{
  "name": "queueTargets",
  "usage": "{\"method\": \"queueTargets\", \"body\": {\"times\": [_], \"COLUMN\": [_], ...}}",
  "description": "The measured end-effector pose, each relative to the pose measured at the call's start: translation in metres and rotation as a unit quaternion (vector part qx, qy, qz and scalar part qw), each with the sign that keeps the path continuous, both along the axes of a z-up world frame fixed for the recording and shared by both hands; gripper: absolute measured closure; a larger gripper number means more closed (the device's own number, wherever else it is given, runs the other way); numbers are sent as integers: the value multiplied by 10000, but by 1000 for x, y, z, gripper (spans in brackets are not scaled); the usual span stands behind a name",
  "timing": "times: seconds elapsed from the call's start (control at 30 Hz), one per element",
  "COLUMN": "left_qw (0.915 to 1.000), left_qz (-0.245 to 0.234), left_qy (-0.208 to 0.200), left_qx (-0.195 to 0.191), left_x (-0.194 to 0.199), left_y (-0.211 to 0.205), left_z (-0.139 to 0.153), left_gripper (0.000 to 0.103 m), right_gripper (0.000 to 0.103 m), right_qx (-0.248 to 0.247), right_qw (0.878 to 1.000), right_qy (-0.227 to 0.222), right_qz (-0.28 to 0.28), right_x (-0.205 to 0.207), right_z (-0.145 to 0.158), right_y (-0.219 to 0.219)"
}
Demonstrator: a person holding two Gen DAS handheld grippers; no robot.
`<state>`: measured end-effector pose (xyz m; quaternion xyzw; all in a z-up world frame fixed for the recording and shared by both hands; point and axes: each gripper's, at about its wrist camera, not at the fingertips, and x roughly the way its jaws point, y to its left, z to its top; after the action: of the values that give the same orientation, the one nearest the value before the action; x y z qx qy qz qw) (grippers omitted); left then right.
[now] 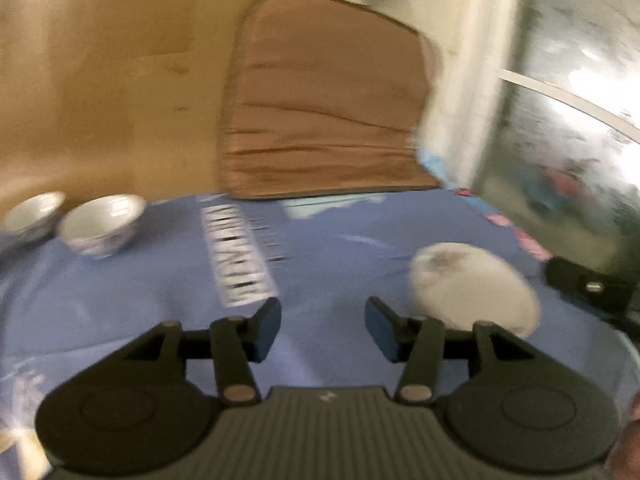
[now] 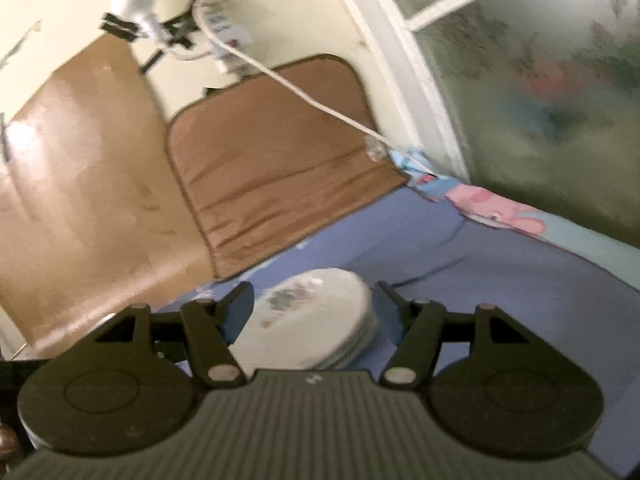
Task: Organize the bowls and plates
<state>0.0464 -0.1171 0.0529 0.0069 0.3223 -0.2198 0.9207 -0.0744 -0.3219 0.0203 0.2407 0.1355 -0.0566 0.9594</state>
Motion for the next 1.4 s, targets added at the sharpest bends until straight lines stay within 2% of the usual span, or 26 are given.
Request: {"method": "queueTargets", "body": {"times": [0.1, 0.2, 0.3, 0.4, 0.43, 0.53, 0.6, 0.63, 0.7, 0.73, 0.8, 0.87, 0.97, 1.07, 1.23, 1.37, 1.4], "left_qw": [9982, 9904, 9774, 9591, 9528, 9483, 9436, 9432, 9457, 9471, 9495, 9498, 9501, 9531, 9603, 9583, 9576], "left_qz": [527, 1151, 1806, 2465, 2686, 3084, 3245, 3261, 3185, 3132, 3035, 3012, 3006, 2913, 2610, 2752, 2809], "left_qy": [1, -162, -412, -673, -749, -608, -604, -594, -587, -613, -670, -709, -737, -674, -661, -632, -533], "left_qx": [268, 745, 1021, 1215, 1200, 439, 257, 230, 263, 341, 440, 458, 398, 459, 737, 446, 352], "left_x": [8, 16, 26, 32, 33, 32, 32, 32, 33, 34, 33, 30, 31, 34, 39, 37, 39], "left_y": [32, 66, 105, 137, 149, 182, 192, 193, 191, 187, 183, 180, 181, 179, 166, 177, 182], "left_z": [-10, -22, -29, -32, -33, -32, -32, -32, -31, -31, -30, -30, -30, -31, -33, -33, -34], "left_gripper": [54, 54, 52, 51, 49, 48, 47, 46, 44, 42, 37, 26, 24, 24, 24, 23, 23], "right_gripper": [35, 35, 29, 19, 17, 15, 15, 15, 15, 15, 14, 7, 7, 7, 7, 10, 15], "right_qx": [-152, -415, -645, -973, -1101, -1446, -1764, -1913, -2093, -2018, -1733, -1396, -993, -816, -1210, -1680, -1722], "right_qw": [9987, 9942, 9883, 9849, 9845, 9819, 9791, 9776, 9746, 9755, 9816, 9879, 9929, 9939, 9863, 9721, 9693], "right_qy": [-33, 13, -139, -419, -494, -611, -610, -554, 29, 151, 110, 52, 266, 425, 753, 1221, 1324], "right_qz": [482, 991, 1373, 1371, 1273, 1061, 812, 685, 790, 868, 796, 674, 592, 606, 832, 1088, 1155], "right_x": [5, 15, 28, 46, 53, 82, 102, 108, 129, 133, 132, 129, 134, 135, 143, 160, 166], "right_z": [2, 1, 3, 12, 15, 17, 8, 1, -4, -3, 0, 2, 1, -4, -9, -12, -11], "right_y": [23, 55, 86, 116, 126, 154, 172, 179, 186, 183, 171, 157, 141, 138, 159, 181, 185]}}
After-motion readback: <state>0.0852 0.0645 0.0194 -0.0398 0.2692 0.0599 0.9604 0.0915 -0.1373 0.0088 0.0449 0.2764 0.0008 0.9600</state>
